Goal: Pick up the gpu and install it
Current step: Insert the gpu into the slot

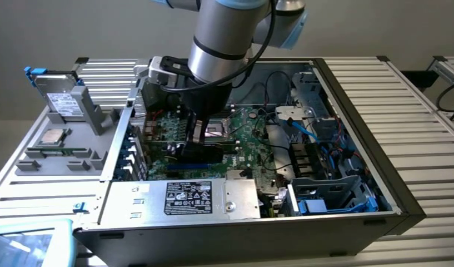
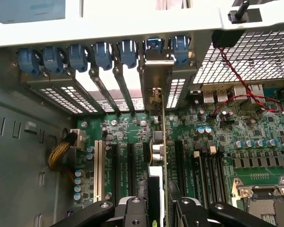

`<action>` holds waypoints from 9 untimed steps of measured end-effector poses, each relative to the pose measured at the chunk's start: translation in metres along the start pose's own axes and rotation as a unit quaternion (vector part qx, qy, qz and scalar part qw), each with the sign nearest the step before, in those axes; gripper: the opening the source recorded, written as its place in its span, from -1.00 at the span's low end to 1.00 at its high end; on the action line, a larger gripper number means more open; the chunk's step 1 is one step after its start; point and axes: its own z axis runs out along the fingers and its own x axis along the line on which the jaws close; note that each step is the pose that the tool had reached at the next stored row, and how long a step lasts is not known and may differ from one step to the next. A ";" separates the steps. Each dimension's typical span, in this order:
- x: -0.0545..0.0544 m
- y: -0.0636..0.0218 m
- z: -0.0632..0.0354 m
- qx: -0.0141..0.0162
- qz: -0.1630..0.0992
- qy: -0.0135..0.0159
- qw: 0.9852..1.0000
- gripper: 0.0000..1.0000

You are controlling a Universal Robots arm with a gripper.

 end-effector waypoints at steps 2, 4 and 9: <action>0.000 -0.0001 0.0005 0.000 0.000 0.000 1.000 -0.45; 0.000 -0.0003 0.0012 0.000 0.000 0.000 1.000 -0.45; 0.000 -0.0001 0.0023 0.000 0.000 0.000 1.000 -0.45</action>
